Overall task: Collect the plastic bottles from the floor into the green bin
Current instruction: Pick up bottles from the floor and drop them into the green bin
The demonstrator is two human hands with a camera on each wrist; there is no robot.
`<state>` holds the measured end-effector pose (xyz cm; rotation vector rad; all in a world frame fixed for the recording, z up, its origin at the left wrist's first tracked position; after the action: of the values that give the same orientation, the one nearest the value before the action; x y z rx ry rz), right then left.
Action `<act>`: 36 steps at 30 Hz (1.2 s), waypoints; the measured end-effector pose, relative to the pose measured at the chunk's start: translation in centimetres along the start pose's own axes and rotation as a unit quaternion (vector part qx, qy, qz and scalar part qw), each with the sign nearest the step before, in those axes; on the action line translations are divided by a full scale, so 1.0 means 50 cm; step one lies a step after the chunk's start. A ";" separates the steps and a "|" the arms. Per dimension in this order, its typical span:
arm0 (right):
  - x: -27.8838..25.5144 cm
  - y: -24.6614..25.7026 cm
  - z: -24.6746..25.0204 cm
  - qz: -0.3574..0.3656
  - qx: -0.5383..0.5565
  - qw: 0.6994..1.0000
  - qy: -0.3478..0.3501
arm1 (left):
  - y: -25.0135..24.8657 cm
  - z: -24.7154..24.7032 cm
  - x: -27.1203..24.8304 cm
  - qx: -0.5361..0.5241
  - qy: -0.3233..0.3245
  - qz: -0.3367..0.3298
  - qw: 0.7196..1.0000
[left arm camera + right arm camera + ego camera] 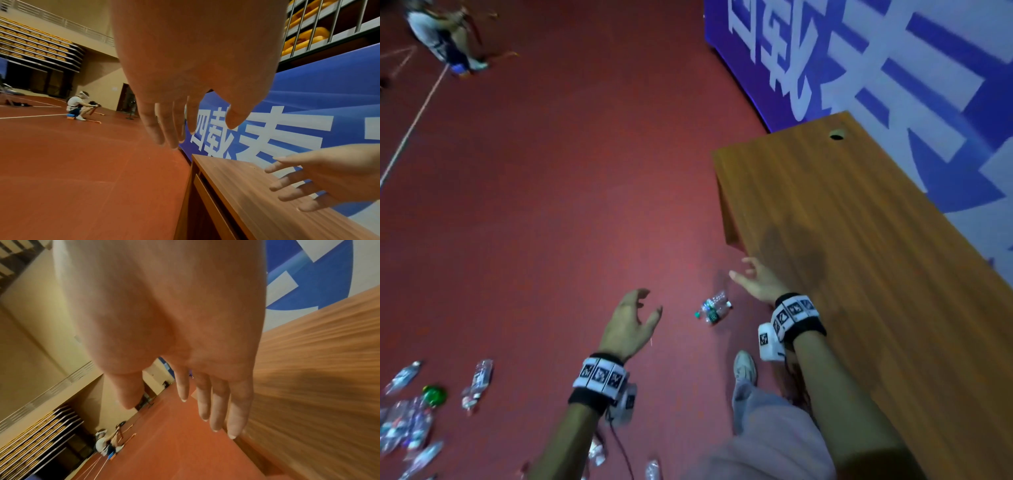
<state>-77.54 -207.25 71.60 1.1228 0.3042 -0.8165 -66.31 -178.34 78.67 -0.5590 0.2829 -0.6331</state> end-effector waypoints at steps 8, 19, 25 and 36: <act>0.197 0.172 0.203 -0.010 0.106 0.990 -0.088 | -0.110 0.032 0.389 0.062 0.067 -0.094 0.991; 0.336 0.164 0.233 -0.103 0.078 0.988 -0.086 | -0.141 -0.059 0.738 0.107 0.200 -0.248 0.942; 0.317 0.217 0.244 -0.138 0.173 0.952 -0.210 | -0.129 -0.140 0.905 0.173 0.325 -0.381 0.848; 0.367 0.106 -0.185 -0.290 0.027 0.952 -0.093 | 0.026 -0.333 0.971 0.361 0.447 -0.568 0.590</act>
<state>-59.65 -205.83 60.22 1.0049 0.4662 -1.4485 -34.92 -214.61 60.39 0.5712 0.5576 -2.1883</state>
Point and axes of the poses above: each hand's wrist, its own x-axis towards the middle knuckle, its own z-axis out of the back of the hand, y = z × x, the point moved 10 cm from there along x, towards the middle knuckle, and after that the axes turned 8 degrees about -z, right-handed, at the moved point
